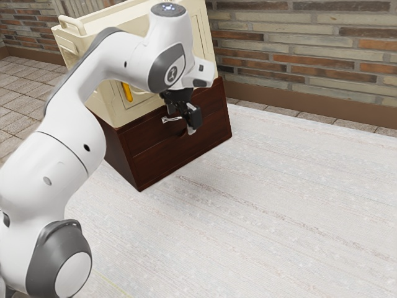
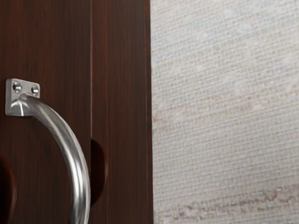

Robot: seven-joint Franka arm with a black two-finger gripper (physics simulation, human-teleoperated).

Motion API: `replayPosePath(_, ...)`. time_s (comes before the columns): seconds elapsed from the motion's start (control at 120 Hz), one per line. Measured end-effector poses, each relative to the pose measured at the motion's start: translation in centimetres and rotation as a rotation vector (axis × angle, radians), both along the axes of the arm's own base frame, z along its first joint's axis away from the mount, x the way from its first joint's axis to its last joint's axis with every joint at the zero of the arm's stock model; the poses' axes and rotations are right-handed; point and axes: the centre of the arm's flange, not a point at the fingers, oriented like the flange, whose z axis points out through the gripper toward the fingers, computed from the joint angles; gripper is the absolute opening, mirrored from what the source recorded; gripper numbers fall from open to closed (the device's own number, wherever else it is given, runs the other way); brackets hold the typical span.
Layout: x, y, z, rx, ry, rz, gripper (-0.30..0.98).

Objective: Pull the drawer handle with one arm to open the drawer

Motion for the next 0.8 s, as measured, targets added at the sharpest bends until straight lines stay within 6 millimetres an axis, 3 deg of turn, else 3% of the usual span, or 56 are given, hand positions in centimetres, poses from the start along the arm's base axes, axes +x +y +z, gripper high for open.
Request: replayPosePath(0.8, 0.9, -0.3, -1.5, -0.022, -0.011, -0.023, 0.69)
